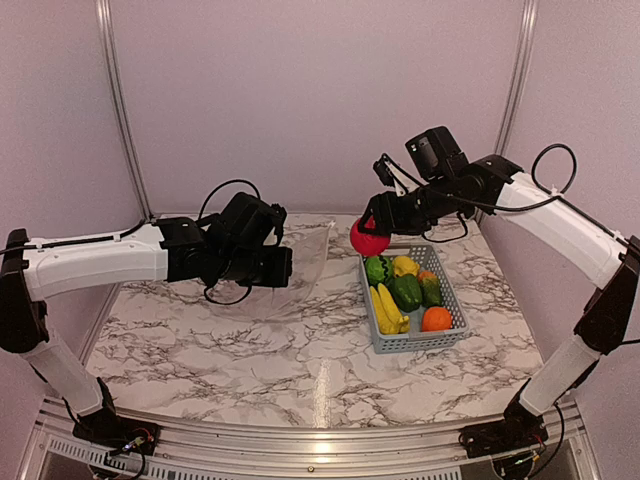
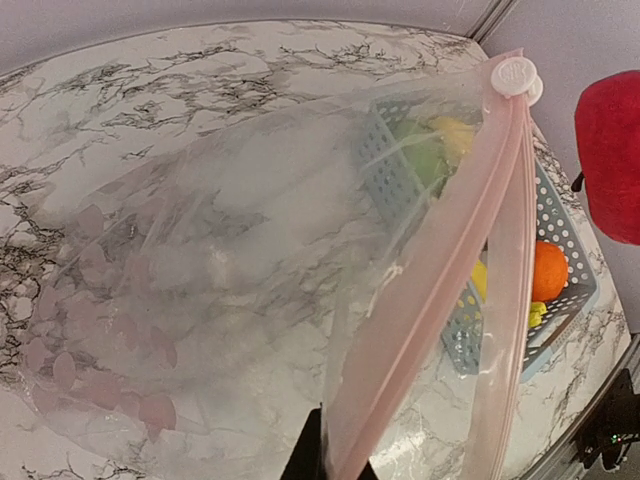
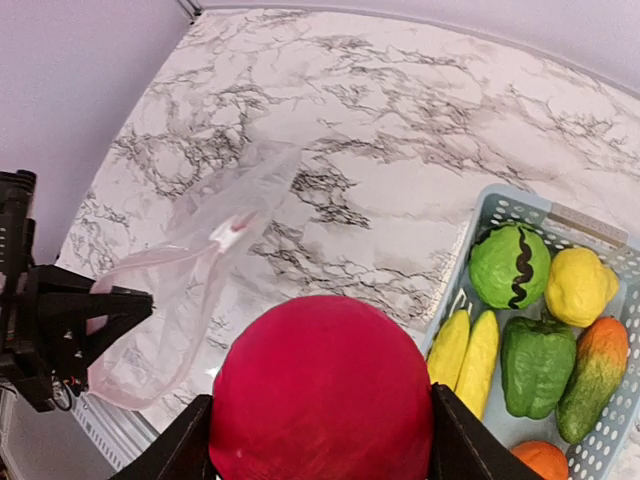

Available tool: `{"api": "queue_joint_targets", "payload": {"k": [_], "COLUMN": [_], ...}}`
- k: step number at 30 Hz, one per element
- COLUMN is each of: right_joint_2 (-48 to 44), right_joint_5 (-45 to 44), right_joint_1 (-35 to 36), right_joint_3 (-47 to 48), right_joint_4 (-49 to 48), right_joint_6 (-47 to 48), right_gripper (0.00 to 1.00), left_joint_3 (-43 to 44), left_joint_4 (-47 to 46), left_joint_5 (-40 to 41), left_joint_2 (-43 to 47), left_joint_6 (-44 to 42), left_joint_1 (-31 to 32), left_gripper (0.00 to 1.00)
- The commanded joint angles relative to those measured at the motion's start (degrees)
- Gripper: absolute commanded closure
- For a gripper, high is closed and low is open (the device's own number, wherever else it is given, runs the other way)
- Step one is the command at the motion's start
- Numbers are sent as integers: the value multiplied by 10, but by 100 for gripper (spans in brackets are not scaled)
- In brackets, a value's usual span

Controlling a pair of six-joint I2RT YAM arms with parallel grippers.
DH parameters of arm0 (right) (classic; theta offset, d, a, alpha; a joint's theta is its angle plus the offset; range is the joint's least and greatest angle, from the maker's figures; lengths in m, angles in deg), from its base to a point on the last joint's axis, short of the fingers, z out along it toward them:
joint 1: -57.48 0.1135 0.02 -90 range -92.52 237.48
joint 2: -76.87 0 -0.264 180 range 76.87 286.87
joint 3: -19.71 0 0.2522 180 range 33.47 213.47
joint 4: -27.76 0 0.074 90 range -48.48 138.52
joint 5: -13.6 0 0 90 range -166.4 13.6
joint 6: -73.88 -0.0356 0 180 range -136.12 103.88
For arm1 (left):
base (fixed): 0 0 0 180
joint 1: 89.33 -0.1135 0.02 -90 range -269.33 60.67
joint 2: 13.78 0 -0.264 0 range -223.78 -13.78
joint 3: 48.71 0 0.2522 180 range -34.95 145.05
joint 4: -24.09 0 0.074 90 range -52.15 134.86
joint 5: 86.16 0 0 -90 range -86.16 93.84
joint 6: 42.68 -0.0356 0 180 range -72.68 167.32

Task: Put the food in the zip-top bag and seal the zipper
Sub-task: Pick up the fake vegetable from the bin, then place the fake vegetable in the zipper food storage bag.

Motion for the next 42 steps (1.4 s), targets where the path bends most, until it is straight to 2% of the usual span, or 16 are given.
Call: {"api": "queue_joint_targets", "payload": {"k": [1,7,19,28,42], "right_joint_2": [1,-9,-27,-28,8], "right_joint_5": [54,108,166,151,65], "right_joint_1": [13,27,51,52,52], "right_joint_3": [55,76,-1,-22,16], "right_joint_4": [-35,-97,-229,-227,-121], "right_joint_6": [-30,-69,-120,-117,-88], "right_gripper": [48,50,51,51,51], "left_joint_3": [27,43,58,80,88], "left_joint_4": [-5,-16,-56,-88,-85], "left_joint_5": [-10,-28,-70,-99,-89], "left_joint_2": [-17,-27,-25,-11,-5], "left_joint_6": [0,16,71,97,92], "left_joint_1": [-4,-8,-13,-16,-21], "left_gripper": [96,96,96,94,94]}}
